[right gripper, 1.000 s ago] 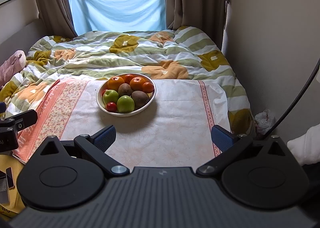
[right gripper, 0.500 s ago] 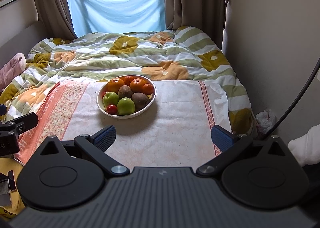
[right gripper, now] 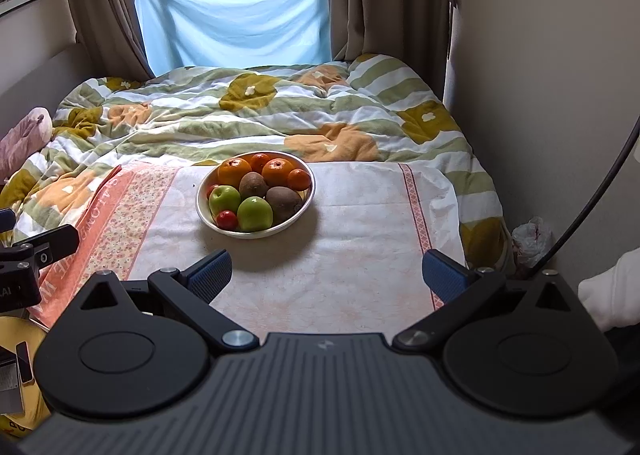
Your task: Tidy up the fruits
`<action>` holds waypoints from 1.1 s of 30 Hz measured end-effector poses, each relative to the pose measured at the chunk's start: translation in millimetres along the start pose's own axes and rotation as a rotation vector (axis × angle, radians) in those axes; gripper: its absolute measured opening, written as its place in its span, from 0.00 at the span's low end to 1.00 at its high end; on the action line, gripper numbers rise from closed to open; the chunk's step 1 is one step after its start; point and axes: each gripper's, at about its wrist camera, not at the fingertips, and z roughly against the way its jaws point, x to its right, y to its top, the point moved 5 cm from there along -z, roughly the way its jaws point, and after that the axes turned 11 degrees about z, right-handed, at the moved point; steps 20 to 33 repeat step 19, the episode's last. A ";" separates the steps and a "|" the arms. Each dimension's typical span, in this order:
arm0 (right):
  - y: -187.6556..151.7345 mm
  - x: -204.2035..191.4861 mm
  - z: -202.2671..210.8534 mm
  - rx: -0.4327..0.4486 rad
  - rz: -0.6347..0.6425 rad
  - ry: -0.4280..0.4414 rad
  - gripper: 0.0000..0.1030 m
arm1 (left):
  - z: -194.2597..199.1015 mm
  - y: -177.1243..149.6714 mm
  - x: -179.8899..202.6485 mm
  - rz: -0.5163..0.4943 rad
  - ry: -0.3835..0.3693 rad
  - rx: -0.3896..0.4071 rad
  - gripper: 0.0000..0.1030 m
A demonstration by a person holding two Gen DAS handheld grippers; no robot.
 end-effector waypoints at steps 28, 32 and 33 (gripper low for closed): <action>9.7 -8.2 -8.9 -0.002 -0.019 -0.010 1.00 | -8.2 11.4 -6.9 -0.015 0.020 0.033 1.00; 9.7 -8.2 -8.9 -0.002 -0.019 -0.010 1.00 | -8.2 11.4 -6.9 -0.015 0.020 0.033 1.00; 9.7 -8.2 -8.9 -0.002 -0.019 -0.010 1.00 | -8.2 11.4 -6.9 -0.015 0.020 0.033 1.00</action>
